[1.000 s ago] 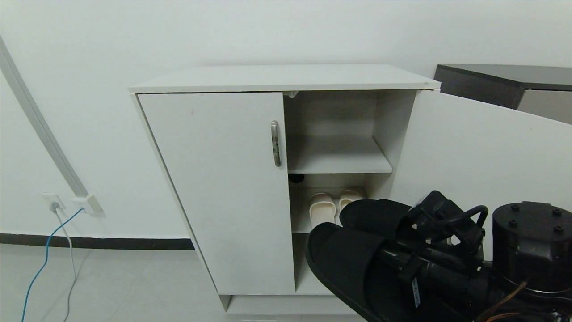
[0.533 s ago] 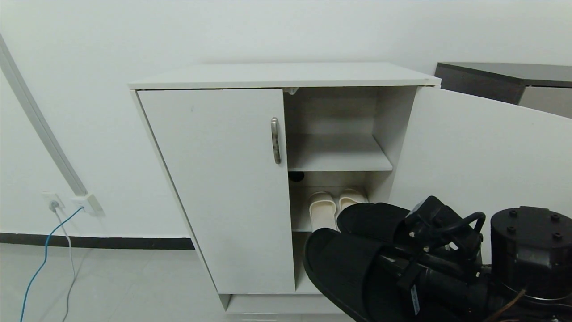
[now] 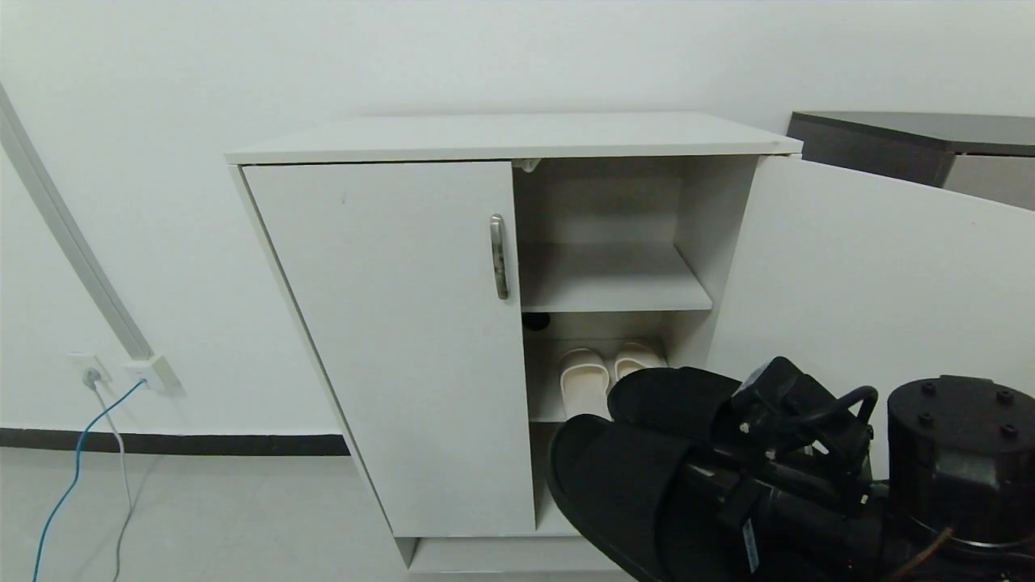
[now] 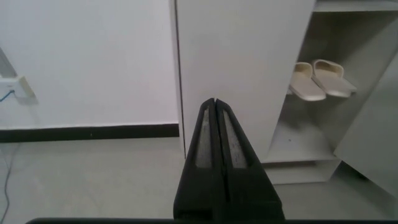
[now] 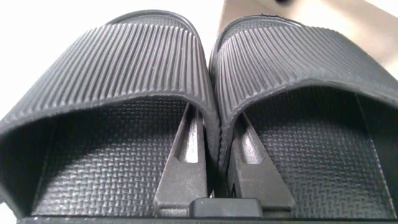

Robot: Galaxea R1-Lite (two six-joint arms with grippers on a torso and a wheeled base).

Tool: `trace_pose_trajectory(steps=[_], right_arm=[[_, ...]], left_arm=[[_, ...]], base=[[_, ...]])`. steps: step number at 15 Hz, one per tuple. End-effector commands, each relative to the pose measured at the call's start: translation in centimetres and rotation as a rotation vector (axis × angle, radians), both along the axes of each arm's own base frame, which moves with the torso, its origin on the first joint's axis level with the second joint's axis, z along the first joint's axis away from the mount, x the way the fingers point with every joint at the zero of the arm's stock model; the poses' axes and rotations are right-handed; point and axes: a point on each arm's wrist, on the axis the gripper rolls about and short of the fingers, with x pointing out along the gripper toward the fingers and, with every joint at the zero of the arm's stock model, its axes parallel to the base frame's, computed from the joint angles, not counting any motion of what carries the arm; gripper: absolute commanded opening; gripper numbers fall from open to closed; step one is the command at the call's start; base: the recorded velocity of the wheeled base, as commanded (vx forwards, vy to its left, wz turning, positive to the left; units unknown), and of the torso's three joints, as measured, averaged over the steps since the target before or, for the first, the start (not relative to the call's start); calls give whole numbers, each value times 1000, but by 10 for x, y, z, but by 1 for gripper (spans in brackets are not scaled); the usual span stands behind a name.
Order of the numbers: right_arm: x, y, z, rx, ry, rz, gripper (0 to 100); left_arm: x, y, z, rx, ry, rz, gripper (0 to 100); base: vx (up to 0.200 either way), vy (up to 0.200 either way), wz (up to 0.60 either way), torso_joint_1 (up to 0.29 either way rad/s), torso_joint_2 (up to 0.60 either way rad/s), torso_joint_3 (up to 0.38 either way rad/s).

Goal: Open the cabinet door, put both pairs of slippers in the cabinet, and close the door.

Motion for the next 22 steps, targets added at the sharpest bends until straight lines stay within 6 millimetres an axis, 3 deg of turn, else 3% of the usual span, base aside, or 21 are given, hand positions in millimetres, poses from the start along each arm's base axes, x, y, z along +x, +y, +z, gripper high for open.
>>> trace_pose_trajectory(steps=[1, 7, 11, 17, 19, 22], right_arm=[[0, 1, -1, -3, 3, 5, 0], [-3, 13, -11, -28, 23, 44, 0], [16, 37, -23, 39, -46, -1, 0], [60, 92, -20, 104, -108, -447, 0], [70, 105, -18, 94, -115, -567, 0], [78, 113, 2, 127, -85, -642, 0]], left_arm=[[0, 0, 0, -1, 0, -1, 0], [0, 0, 0, 1, 2, -1, 0], [0, 0, 0, 1, 2, -1, 0], [0, 0, 0, 2, 0, -1, 0], [0, 0, 0, 1, 0, -1, 0], [0, 0, 0, 1, 2, -1, 0]], base=[[0, 0, 0, 0, 0, 0], [0, 0, 0, 0, 0, 0], [0, 0, 0, 0, 0, 0], [0, 0, 0, 0, 0, 0], [0, 0, 0, 0, 0, 0], [0, 0, 0, 0, 0, 0]])
